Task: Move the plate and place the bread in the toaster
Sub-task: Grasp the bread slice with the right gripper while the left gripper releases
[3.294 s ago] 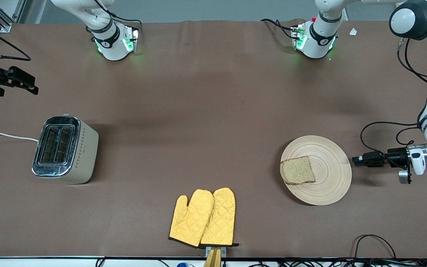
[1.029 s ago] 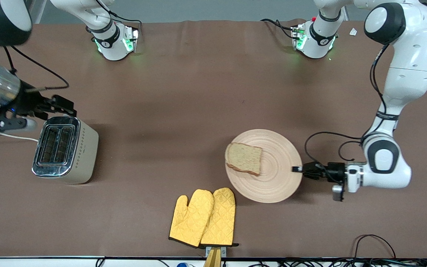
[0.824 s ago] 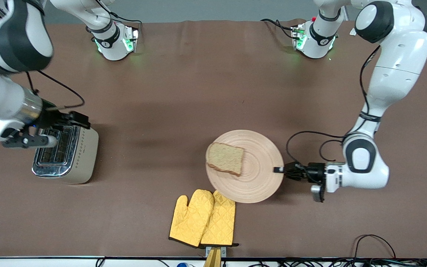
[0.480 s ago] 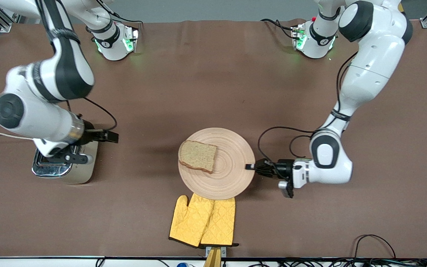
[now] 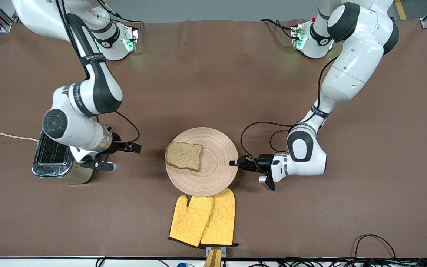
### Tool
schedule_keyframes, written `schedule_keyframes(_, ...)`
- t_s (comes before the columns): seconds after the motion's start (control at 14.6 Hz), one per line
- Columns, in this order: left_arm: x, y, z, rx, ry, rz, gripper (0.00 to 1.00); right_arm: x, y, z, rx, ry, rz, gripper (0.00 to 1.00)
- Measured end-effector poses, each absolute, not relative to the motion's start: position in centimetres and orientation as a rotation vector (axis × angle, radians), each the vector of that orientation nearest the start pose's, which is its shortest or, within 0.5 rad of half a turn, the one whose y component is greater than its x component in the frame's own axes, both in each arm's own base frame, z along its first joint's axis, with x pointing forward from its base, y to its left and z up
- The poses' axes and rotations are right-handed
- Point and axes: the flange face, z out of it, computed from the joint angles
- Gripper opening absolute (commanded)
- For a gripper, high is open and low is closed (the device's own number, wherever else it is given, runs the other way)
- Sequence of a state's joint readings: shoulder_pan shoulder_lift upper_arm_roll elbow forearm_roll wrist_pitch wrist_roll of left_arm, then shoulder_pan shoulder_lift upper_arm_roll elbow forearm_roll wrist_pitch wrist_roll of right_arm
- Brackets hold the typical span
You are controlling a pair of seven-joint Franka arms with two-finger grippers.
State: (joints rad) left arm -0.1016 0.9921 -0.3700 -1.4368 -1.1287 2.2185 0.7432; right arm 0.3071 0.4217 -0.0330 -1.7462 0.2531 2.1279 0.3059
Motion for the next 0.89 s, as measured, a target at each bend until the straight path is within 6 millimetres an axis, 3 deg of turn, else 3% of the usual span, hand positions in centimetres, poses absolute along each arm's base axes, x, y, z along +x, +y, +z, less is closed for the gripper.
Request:
schedule_keyframes(0.27, 62.1, -30.5, 10.6, 2.018, -0.193, -0.105, 0.04, 62.1, 23.6, 29.4, -2.929, 0.232, 0.079, 1.00)
schedule_keyframes(0.34, 61.8, -30.6, 10.3, 2.023, -0.186, -0.108, 0.10, 61.8, 24.6, 28.6, -2.930, 0.234, 0.073, 1.00)
schedule_keyframes(0.41, 61.6, -30.7, 10.4, 2.026, -0.183, -0.105, 0.22, 61.5, 25.7, 27.7, -2.933, 0.225, 0.070, 1.00)
schedule_keyframes(0.55, 61.6, -31.2, 10.9, 2.041, -0.181, -0.086, 1.00, 60.6, 27.7, 26.1, -2.945, 0.194, 0.093, 1.00)
schedule_keyframes(0.75, 61.9, -31.7, 11.9, 2.066, -0.145, -0.068, 1.00, 59.3, 29.4, 23.9, -2.963, 0.197, 0.148, 1.00)
schedule_keyframes(0.89, 62.9, -31.1, 13.7, 2.080, -0.096, -0.056, 1.00, 58.6, 29.6, 22.7, -2.973, 0.206, 0.180, 0.96)
